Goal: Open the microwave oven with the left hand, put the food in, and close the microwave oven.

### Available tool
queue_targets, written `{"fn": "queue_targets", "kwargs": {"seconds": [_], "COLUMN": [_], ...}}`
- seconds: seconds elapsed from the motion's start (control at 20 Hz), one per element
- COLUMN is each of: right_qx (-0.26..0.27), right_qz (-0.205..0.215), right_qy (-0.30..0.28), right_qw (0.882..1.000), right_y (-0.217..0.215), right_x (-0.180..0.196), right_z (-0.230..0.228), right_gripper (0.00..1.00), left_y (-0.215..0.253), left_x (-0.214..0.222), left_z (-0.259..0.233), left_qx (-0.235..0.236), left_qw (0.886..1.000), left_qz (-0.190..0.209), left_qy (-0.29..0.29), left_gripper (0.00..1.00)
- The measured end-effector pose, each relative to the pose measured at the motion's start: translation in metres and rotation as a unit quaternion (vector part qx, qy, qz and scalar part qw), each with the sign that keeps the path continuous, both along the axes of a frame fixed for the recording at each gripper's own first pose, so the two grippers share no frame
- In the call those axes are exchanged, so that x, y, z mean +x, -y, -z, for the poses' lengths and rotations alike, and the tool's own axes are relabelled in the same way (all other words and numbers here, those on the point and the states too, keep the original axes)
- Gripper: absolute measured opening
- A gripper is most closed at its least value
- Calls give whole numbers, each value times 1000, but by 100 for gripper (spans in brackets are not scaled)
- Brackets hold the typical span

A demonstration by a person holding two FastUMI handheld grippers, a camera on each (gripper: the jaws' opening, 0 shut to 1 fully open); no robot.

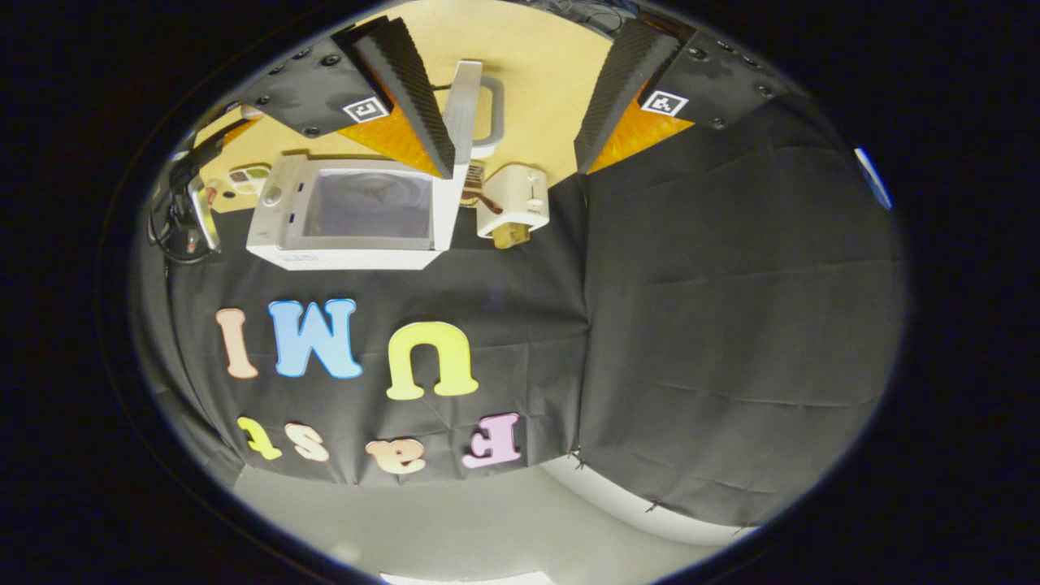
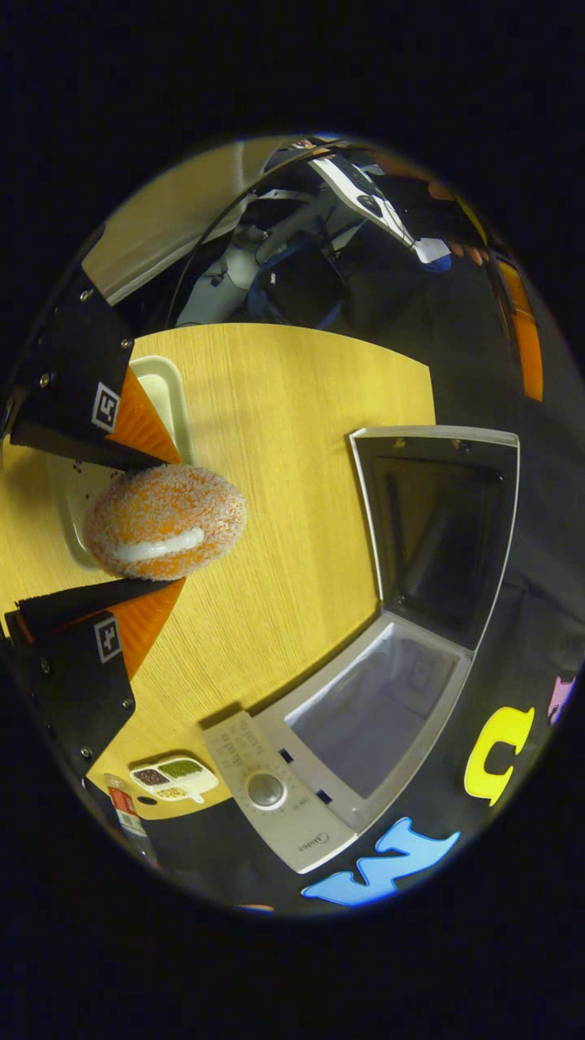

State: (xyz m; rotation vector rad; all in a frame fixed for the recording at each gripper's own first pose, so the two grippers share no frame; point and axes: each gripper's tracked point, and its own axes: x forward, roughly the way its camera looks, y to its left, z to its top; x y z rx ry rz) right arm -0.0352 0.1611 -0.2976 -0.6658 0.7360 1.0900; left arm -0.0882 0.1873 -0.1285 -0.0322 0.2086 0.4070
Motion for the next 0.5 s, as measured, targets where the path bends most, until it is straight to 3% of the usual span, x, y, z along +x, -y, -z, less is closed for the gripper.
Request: {"fn": "queue_targets", "kwargs": {"seconds": [0.3, 0.5], "right_qx": [23, 35], "right_qz": [8, 21], "right_qy": [70, 104], "right_qw": [997, 994], "right_y": [-37, -64], "right_x": [48, 86], "right_z": [-53, -72], "right_gripper": [67, 67], "left_y": [-19, -45], "left_x": [14, 17], "left_z": [8, 12], "left_qx": [-13, -20], "left_qw": [1000, 1000], "left_qz": [7, -4], "left_qy": [12, 18], "left_gripper": [94, 97]}}
